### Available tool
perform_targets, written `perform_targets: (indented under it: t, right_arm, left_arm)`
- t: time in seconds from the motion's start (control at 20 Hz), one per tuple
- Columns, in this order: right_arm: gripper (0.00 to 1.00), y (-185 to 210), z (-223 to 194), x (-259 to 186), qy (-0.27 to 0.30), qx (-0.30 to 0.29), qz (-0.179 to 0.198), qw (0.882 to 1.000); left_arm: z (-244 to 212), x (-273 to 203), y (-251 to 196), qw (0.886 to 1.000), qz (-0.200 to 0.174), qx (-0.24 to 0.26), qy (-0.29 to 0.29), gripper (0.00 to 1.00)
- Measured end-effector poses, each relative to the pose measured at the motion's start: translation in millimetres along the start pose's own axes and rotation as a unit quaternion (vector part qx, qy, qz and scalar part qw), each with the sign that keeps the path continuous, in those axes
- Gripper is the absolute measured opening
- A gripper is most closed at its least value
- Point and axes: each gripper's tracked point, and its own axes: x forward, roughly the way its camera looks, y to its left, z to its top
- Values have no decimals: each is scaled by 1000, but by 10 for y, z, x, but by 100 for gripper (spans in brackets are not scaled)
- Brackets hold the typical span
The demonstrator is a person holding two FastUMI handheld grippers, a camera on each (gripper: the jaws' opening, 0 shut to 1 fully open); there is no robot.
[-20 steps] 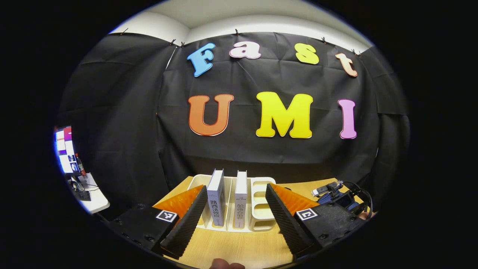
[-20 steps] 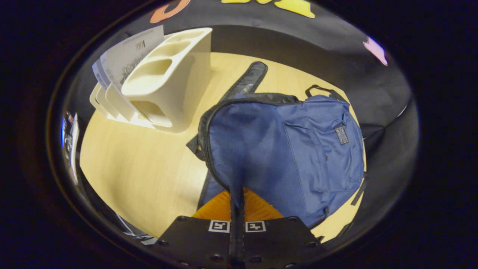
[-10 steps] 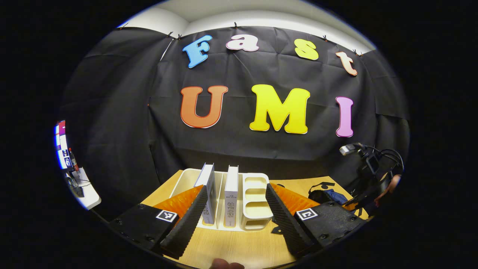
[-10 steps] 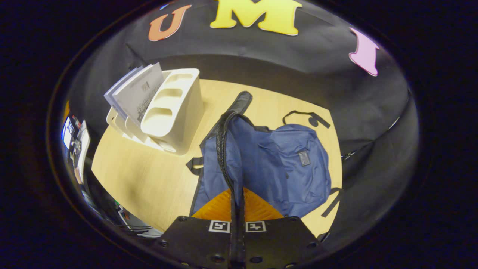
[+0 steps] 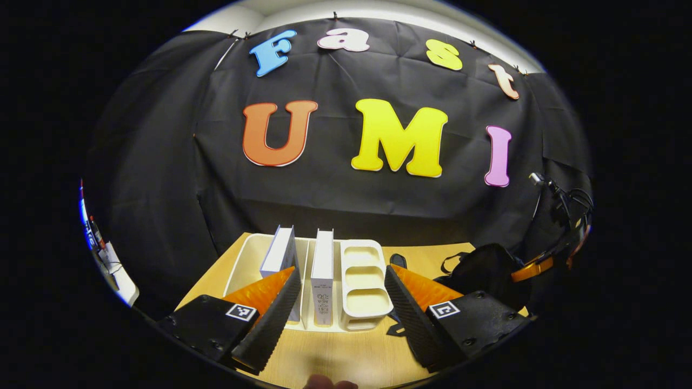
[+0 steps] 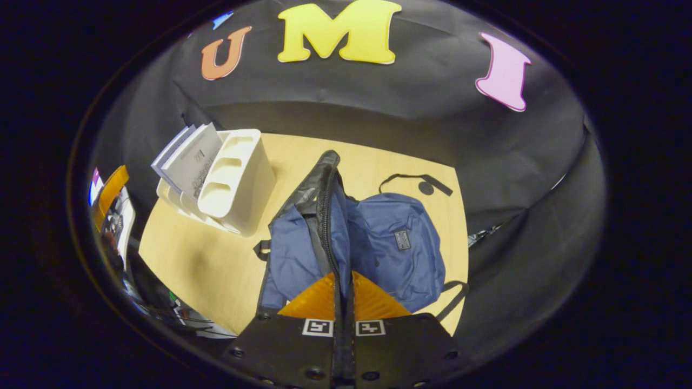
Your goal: Open the schoolbag, grab two books from the bookshelf and put them into the schoolbag.
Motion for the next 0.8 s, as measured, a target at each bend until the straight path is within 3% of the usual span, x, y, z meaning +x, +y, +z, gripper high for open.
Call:
perform_targets:
  t: [0.4,0.5,0.65,0.8]
  right_arm:
    - [0,-283,26,-24,-4,34,28,999]
    - [0,-317,0,-19,-3,37,36,999]
    - [0,-388,-14,-26,-4,43,43,998]
    - [0,-449,-35,-26,-1,49,50,998]
  left_arm:
    - [3,699,111,994,-18,12,108,99]
    - [-94,858,100,986,-26,-19,162,100]
    - [-116,1112,294,978,-16,5,208,99]
    - [-245,1317,378,962,-13,18,271,98]
